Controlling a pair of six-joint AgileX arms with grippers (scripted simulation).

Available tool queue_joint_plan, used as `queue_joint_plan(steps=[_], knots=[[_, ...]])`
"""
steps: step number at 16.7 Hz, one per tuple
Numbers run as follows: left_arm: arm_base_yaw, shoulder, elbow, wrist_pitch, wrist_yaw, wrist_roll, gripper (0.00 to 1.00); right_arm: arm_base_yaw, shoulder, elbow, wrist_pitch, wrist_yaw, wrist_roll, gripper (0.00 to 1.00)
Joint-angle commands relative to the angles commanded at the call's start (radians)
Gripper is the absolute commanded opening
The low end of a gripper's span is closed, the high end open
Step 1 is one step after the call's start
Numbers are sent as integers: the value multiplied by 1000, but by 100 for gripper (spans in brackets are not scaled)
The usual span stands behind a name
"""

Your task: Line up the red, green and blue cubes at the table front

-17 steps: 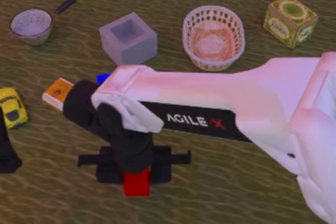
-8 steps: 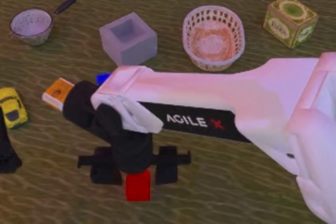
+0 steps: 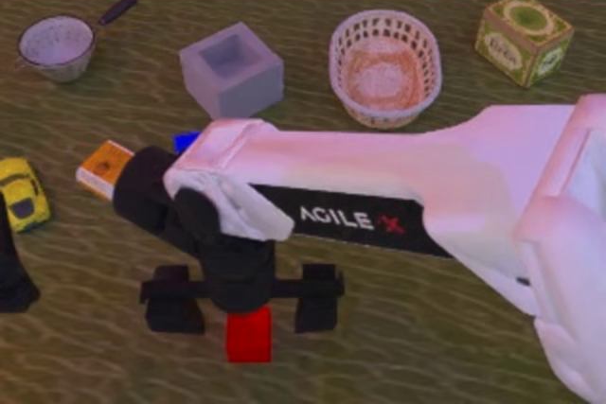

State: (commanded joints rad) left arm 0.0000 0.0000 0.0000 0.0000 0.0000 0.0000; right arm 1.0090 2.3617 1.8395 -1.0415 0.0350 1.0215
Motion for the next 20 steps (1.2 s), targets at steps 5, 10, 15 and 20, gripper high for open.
queue_joint_plan(steps=[5,10,15,20], knots=[[0,0,0,0,0,0,100,2,-8,37,-42,1,1,100],[0,0,0,0,0,0,100,10,-46,166,-218,0,4,100],[0,0,0,0,0,0,100,5,-51,185,-239,0,3,100],[0,0,0,0,0,0,100,-67,-49,185,-235,-2,-106,100]])
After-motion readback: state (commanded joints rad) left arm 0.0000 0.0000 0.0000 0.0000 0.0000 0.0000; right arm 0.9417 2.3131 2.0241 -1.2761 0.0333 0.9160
